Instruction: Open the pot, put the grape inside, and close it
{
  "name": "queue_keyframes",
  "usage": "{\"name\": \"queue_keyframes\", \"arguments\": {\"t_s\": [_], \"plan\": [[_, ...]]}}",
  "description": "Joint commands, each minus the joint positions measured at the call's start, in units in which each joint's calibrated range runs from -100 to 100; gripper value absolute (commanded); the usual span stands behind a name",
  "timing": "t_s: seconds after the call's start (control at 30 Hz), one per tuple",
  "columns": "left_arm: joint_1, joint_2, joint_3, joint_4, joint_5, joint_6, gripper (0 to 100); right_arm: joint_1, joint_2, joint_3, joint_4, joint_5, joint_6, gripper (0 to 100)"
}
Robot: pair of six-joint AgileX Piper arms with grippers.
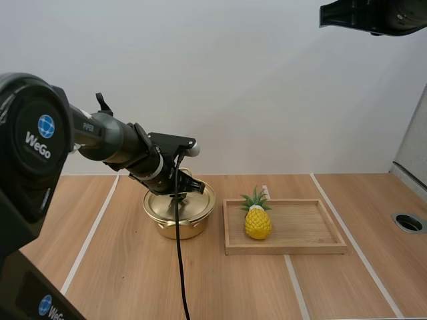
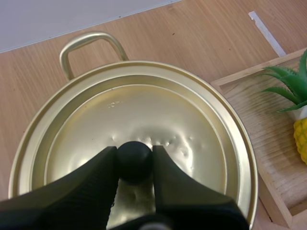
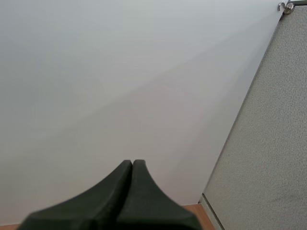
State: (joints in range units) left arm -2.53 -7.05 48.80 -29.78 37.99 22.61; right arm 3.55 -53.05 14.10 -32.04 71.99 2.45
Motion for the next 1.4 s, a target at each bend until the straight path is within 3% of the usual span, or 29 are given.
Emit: {"name": "queue_keyframes", "arguments": {"t_s": [0.0, 0.67, 0.8, 0.93, 1.0, 1.13, 1.17, 1.37], "plan": [[-0.11, 1.59, 0.62, 0.38, -1.53, 0.29, 0, -0.21, -0.68, 0.07, -0.07, 0.73, -0.24, 0], [-0.11, 2.58, 2.82, 3.31, -1.45, 0.61, 0, -0.21, -0.68, 0.07, -0.07, 0.73, -0.24, 0], [-0.11, 1.65, 2.66, 3.09, -1.63, -2.13, 2, -0.21, -0.68, 0.07, -0.07, 0.73, -0.24, 0], [-0.11, 0.24, 1.78, 2.98, -1.45, -3.14, 23, -0.21, -0.68, 0.07, -0.07, 0.73, -0.24, 0], [-0.11, -0.47, 1.49, 2.98, -1.45, -3.14, 44, -0.21, -0.68, 0.07, -0.07, 0.90, -0.24, 0], [-0.11, -1.72, 0.86, 2.98, -0.76, -3.14, 95, -0.21, -0.68, 0.07, -0.07, 0.90, -0.24, 0], [-0.11, -2.00, 0.59, 2.98, -0.66, -3.14, 100, -0.21, -0.68, 0.07, -0.07, 0.90, -0.24, 0], [-0.11, -3.90, -0.29, 1.80, -0.45, -3.14, 100, -0.21, -0.68, 0.07, -0.07, 0.90, -0.24, 0]]}}
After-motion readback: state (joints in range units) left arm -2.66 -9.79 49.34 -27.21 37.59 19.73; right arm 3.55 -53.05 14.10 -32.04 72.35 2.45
